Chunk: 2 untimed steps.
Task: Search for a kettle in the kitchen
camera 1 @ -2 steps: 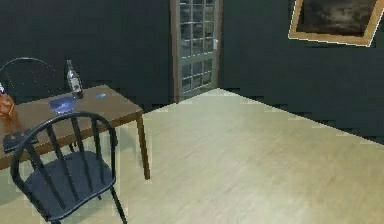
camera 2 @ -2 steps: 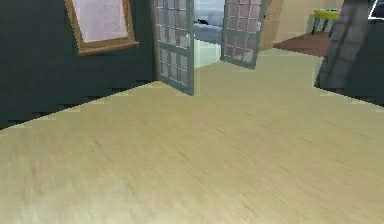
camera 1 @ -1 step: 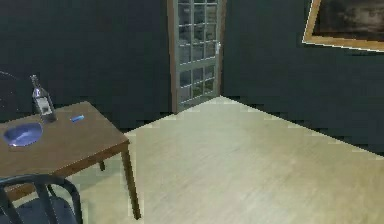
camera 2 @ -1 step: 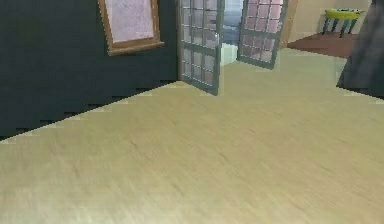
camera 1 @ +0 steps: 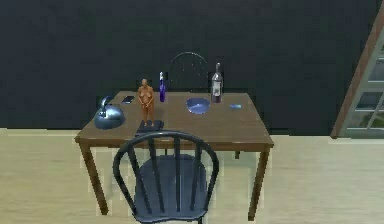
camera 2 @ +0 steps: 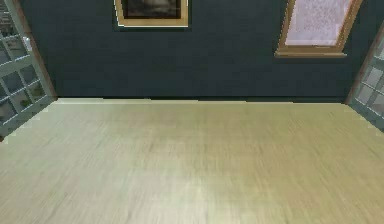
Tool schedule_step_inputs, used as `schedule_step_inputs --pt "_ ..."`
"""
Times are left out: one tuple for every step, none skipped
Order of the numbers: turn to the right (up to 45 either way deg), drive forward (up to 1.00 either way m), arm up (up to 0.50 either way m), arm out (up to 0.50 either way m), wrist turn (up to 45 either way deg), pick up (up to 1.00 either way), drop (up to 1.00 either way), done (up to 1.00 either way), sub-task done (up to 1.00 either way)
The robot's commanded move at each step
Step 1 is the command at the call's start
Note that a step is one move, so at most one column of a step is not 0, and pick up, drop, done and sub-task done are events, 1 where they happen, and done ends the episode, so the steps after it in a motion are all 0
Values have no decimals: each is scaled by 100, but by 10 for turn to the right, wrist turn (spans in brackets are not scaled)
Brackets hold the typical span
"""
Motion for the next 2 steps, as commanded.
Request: schedule_step_inputs --pt "-240 0 0 0 0 0 0 0 0" --pt "0 0 0 0 0 0 0 100 0"
